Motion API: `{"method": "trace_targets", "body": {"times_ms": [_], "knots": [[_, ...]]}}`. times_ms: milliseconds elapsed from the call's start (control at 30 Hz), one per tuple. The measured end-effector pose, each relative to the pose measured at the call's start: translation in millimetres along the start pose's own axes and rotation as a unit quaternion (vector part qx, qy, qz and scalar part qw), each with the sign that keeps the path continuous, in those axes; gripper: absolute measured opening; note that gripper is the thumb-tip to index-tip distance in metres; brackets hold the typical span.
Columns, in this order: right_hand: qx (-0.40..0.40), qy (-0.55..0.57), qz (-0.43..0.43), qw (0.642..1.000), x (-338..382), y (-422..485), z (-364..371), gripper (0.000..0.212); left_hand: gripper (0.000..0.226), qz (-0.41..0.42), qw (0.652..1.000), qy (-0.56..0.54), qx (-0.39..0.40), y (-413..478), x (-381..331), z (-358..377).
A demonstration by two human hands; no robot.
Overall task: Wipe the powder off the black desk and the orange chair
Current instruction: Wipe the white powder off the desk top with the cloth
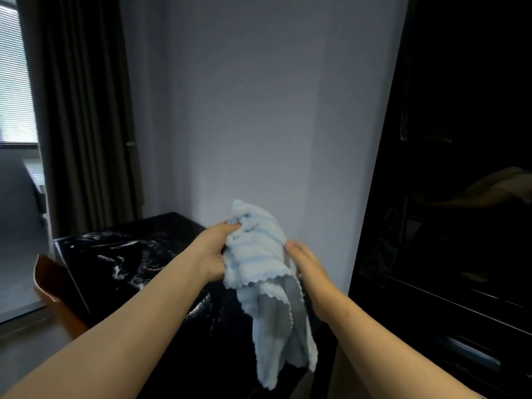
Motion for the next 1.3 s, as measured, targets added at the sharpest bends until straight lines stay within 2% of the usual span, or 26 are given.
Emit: {"method": "trace_targets", "body": {"times_ms": [67, 167, 267, 333, 400, 467, 500, 567, 600, 733, 833, 900, 1000, 1067, 1133, 1200, 1233, 1300], "knots": [[-0.014, -0.020, 0.053, 0.998, -24.1, 10.1, -0.5, 0.048, 0.033, -0.009, 0.998, -0.053, 0.024, 6.4, 0.2, -0.3], [-0.044, -0.005, 0.128, 0.991, -50.2, 24.6, 1.7, 0.068, 0.032, -0.017, 0.994, -0.107, 0.033, 18.8, 3.3, 2.5], [-0.003, 0.120, 0.241, 0.963, -62.9, 32.6, 5.8, 0.079, 0.035, -0.023, 0.988, -0.148, 0.026, 39.5, 12.4, -2.8], [0.047, 0.242, 0.273, 0.930, -60.2, 39.0, 10.1, 0.081, 0.034, -0.023, 0.987, -0.158, 0.019, 54.3, 18.6, -10.1], [0.080, 0.305, 0.251, 0.915, -57.5, 53.3, 11.8, 0.077, 0.026, 0.005, 0.993, -0.114, -0.003, 72.1, 24.7, -22.1], [0.112, 0.352, 0.214, 0.904, -49.8, 71.2, 14.4, 0.062, 0.017, 0.068, 0.991, 0.047, -0.101, 92.6, 27.1, -43.6], [0.106, 0.346, 0.208, 0.909, -47.1, 81.9, 12.8, 0.054, 0.012, 0.089, 0.975, 0.140, -0.151, 101.6, 27.2, -54.5], [0.041, 0.251, 0.198, 0.947, -48.0, 105.8, 2.5, 0.038, 0.012, 0.102, 0.938, 0.256, -0.209, 119.9, 28.2, -72.5], [-0.002, 0.202, 0.181, 0.963, -48.8, 117.3, -3.6, 0.031, 0.019, 0.089, 0.931, 0.272, -0.225, 128.9, 29.8, -80.3], [-0.140, 0.166, 0.087, 0.972, -51.6, 163.3, -21.9, 0.013, 0.033, 0.039, 0.914, 0.300, -0.271, 164.9, 37.5, -105.2], [-0.208, 0.039, 0.008, 0.977, -56.6, 190.8, -30.4, 0.028, 0.024, 0.019, 0.894, 0.344, -0.286, 184.0, 46.0, -124.8], [-0.228, -0.116, -0.021, 0.966, -67.4, 203.9, -34.4, 0.034, 0.019, 0.002, 0.884, 0.372, -0.285, 194.0, 53.8, -138.5], [-0.162, -0.325, -0.074, 0.929, -94.9, 211.7, -32.4, 0.027, 0.018, -0.016, 0.857, 0.432, -0.281, 206.5, 68.1, -157.2], [-0.105, -0.445, -0.056, 0.888, -123.5, 210.3, -31.0, 0.014, 0.019, -0.024, 0.826, 0.500, -0.259, 214.2, 79.6, -168.3], [-0.013, -0.570, 0.019, 0.821, -163.8, 202.9, -30.8, 0.033, 0.026, -0.038, 0.789, 0.575, -0.215, 222.0, 95.1, -177.4], [0.116, -0.606, 0.127, 0.777, -200.5, 190.6, -32.1, 0.065, 0.035, -0.051, 0.750, 0.640, -0.160, 227.2, 111.6, -183.3], [0.155, -0.594, 0.170, 0.771, -215.3, 186.3, -34.2, 0.075, 0.039, -0.061, 0.731, 0.667, -0.129, 231.3, 120.9, -186.0], [0.180, -0.555, 0.238, 0.776, -236.2, 179.7, -39.5, 0.082, 0.045, -0.081, 0.706, 0.700, -0.071, 238.3, 136.7, -191.3]]}}
Point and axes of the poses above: each hand's wrist, its own y-axis towards the middle knuckle, its own z-axis out of the palm, x = y × z, the point moved 3 cm from there along y, towards the middle knuckle, and after that the axes turned 4 degrees about y, right-handed, at the moved point
